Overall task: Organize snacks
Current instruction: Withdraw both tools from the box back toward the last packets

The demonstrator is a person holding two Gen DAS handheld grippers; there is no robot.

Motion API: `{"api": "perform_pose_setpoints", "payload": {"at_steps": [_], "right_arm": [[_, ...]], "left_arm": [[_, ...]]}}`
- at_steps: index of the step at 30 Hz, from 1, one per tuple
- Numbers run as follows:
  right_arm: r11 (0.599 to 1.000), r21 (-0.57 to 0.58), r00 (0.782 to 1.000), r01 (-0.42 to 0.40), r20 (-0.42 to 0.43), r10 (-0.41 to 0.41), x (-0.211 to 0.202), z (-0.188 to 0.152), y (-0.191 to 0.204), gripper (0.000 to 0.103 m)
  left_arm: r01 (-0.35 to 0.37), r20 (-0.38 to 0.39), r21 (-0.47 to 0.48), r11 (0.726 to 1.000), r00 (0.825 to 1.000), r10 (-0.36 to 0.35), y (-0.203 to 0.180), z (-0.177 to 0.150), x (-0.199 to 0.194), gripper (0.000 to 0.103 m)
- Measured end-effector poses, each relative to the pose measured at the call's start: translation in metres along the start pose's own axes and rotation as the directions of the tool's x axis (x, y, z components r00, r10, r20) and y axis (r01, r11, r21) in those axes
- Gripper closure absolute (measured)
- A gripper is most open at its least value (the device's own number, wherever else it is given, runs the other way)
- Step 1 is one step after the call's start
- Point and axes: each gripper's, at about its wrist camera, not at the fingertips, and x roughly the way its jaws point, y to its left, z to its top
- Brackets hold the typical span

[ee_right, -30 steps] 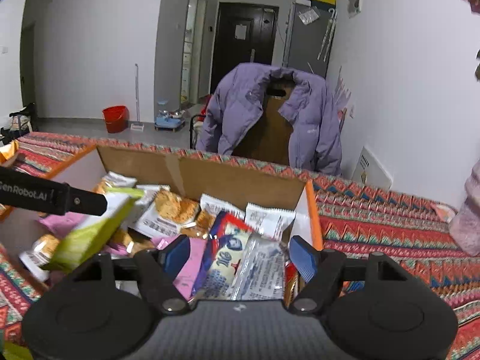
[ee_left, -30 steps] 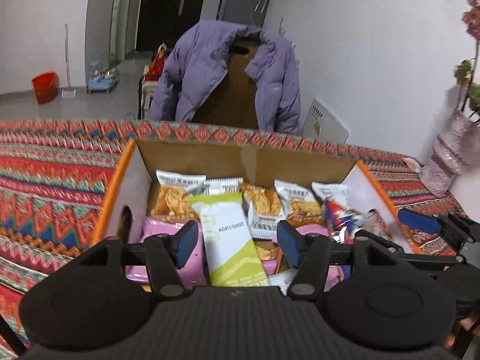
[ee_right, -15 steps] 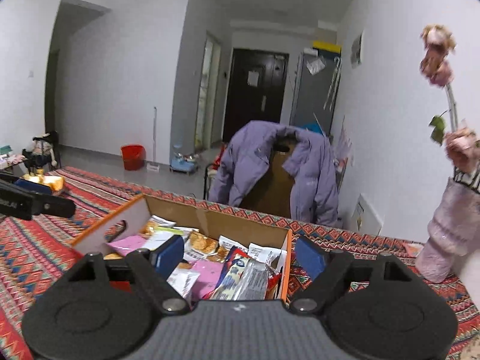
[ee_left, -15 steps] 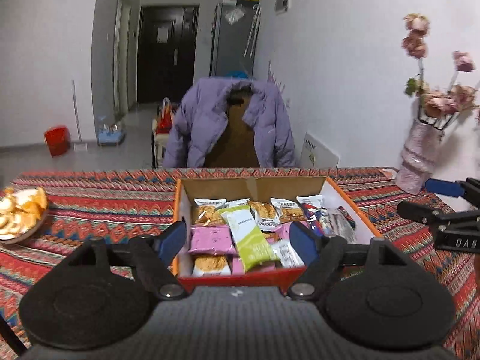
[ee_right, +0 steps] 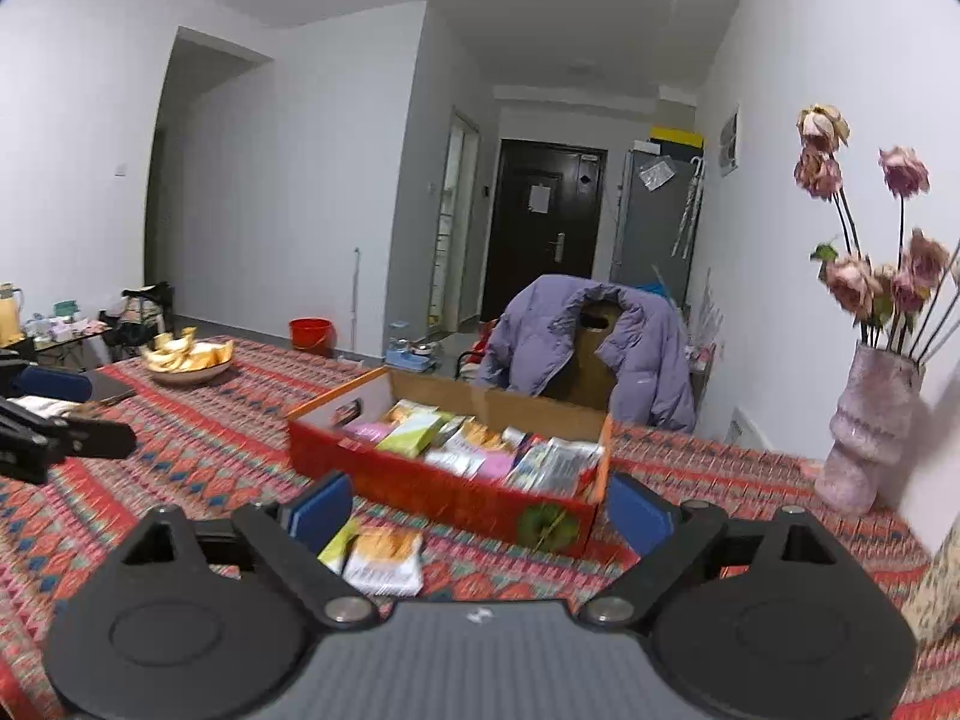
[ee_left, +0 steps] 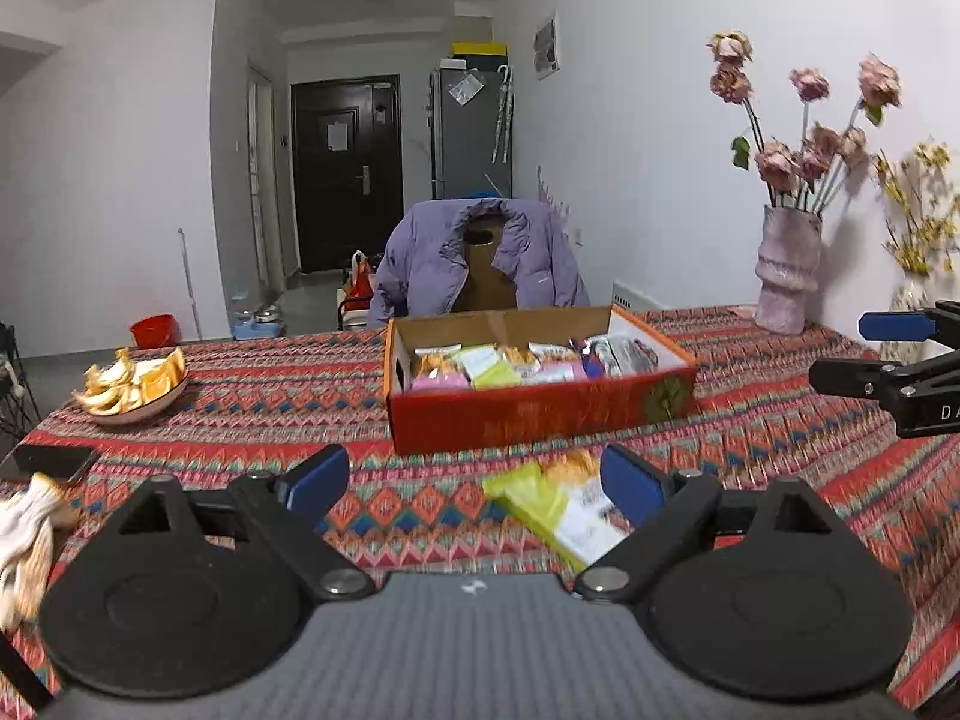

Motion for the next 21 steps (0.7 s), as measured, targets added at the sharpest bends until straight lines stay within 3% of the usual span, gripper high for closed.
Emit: {"api": "perform_pose_setpoints", "payload": {"at_steps": [4, 10, 21], "right_arm": [[1.000, 0.022, 0.999, 0.004, -0.052, -0.002, -0.018, -0.032, 0.016, 0.011], [0.998, 0.056, 0.992, -0.010, -0.122, 0.017, -0.023, -0.063, 0.030, 0.011], [0.996, 0.078, 0.985, -0.051, -0.160, 0.063, -0.001, -0.065, 0.039, 0.011]], "left_arm": [[-0.003, -0.027, -0.053, 0.999, 1.000, 0.001, -0.003, -0.025, -0.021, 0.007], [-0.044, -0.113, -0.055, 0.997, 0.993, 0.038, -0.003, -0.051, -0.023, 0.007], [-0.053, -0.159, -0.108, 0.993, 0.987, 0.035, 0.017, -0.059, -0.005, 0.007]]}}
